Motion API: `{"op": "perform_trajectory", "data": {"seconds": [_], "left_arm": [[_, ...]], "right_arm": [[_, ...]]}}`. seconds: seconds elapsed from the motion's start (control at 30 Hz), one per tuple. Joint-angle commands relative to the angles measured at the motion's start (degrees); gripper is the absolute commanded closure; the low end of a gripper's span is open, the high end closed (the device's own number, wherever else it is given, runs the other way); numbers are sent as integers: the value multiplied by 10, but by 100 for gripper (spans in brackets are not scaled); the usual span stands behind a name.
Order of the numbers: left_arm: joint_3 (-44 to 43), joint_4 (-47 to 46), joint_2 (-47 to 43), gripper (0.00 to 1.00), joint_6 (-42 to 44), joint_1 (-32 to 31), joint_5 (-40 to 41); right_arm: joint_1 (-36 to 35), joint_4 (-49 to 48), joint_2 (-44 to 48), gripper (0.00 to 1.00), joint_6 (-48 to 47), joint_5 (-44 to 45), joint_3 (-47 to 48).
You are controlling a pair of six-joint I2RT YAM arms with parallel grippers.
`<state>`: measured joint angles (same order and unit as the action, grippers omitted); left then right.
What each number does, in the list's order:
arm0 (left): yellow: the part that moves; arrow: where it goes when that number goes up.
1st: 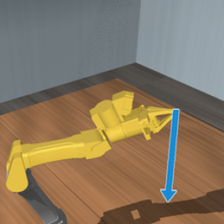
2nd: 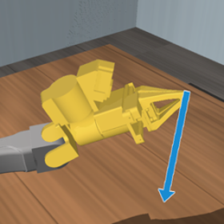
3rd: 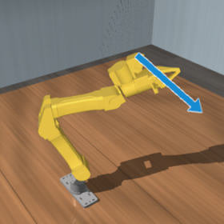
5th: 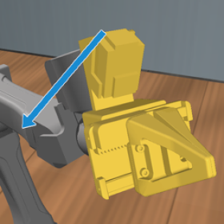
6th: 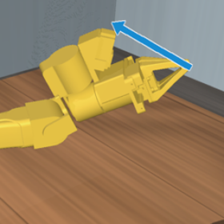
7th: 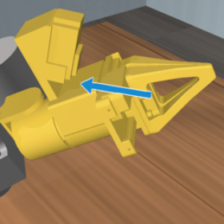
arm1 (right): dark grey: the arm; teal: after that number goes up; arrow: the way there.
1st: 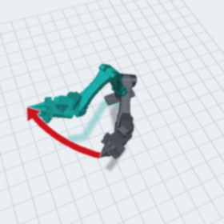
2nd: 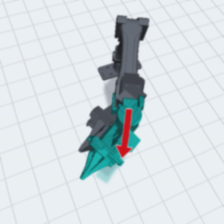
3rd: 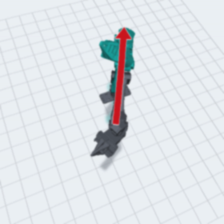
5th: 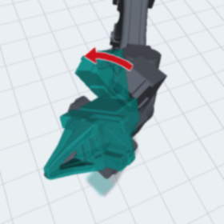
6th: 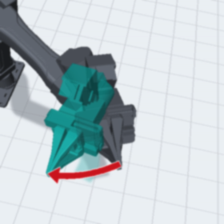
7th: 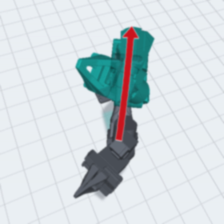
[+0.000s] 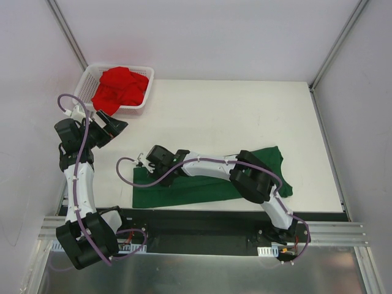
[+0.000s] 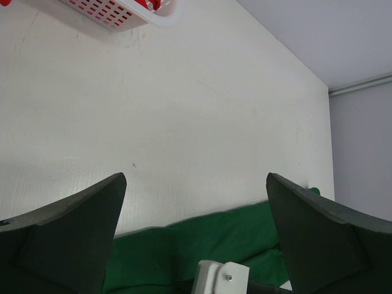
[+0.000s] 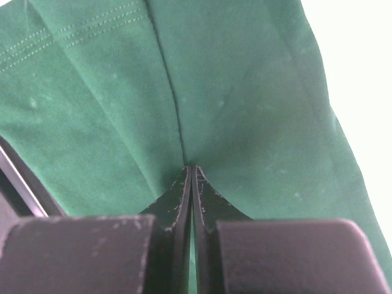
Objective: Fold and stack the t-shirts
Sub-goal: Fold the other side of the tshirt into a rectangle
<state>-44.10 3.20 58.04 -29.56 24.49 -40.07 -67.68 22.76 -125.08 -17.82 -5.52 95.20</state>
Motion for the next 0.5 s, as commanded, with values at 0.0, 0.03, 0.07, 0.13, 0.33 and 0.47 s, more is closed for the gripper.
{"op": "perform_trajectory", "data": {"seconds": [0.0,0.03,0.07,0.13,0.33,0.47], "left_arm": [[6,-25,-17,1,-5,8,-14],[6,-25,-16,1,-5,8,-14],[6,-26,-16,1,-5,8,-13],[5,-26,-14,1,-6,8,-14],[4,-26,-14,1,-7,8,-16],[3,-26,-14,1,-6,8,-16]], "right_arm": [[-7,18,50,99,10,-19,-6],[-8,18,52,99,9,-19,-4],[-8,20,53,99,9,-20,-4],[-8,21,57,99,9,-20,-1],[-8,31,55,99,8,-31,17],[-8,35,55,99,11,-41,19]]}}
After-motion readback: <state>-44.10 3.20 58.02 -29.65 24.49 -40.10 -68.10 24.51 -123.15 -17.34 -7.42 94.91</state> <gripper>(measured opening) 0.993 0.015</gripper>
